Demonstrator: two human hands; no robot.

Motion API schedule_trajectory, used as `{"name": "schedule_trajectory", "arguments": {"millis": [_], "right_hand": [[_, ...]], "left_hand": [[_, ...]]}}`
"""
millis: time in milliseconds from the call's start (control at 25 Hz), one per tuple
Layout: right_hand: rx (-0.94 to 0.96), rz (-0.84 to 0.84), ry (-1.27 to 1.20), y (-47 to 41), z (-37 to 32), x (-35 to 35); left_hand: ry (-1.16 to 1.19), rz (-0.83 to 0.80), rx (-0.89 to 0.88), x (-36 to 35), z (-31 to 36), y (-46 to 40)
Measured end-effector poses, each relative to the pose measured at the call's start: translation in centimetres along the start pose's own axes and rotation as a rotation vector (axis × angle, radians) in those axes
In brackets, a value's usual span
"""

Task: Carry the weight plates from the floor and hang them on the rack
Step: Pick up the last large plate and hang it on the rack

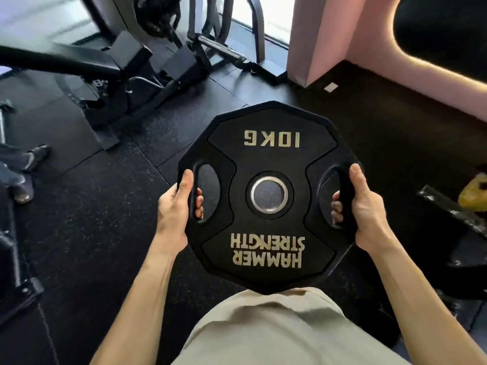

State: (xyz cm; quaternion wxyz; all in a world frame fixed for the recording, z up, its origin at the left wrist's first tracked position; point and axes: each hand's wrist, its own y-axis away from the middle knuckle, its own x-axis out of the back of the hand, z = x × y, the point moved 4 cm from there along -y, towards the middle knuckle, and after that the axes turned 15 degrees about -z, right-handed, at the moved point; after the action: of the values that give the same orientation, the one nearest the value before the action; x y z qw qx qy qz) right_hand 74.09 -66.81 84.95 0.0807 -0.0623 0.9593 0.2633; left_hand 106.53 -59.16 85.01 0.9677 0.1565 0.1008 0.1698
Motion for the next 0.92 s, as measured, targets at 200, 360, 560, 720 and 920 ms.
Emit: {"name": "schedule_trajectory", "arguments": {"millis": [200, 360, 560, 720, 920], "right_hand": [[0.015, 0.071, -0.079, -12.9, -5.8, 0.4], [0.029, 0.137, -0.123, -21.7, -12.0, 1.8], [0.054, 0.263, -0.183, -30.8, -18.6, 4.3], [0.096, 0.36, -0.247, -39.7, -23.1, 6.4], [0.115, 0.493, -0.331, -49.9, -29.7, 9.1]], "left_hand": [[-0.06, -0.089, 0.0, -4.8, 4.1, -15.9], [-0.093, -0.189, 0.032, -10.2, 8.4, -27.9], [-0.142, -0.3, 0.024, -17.5, 12.7, -40.9], [-0.161, -0.416, 0.045, -24.3, 15.5, -53.5], [-0.194, -0.598, 0.048, -34.0, 20.0, -68.1]]}}
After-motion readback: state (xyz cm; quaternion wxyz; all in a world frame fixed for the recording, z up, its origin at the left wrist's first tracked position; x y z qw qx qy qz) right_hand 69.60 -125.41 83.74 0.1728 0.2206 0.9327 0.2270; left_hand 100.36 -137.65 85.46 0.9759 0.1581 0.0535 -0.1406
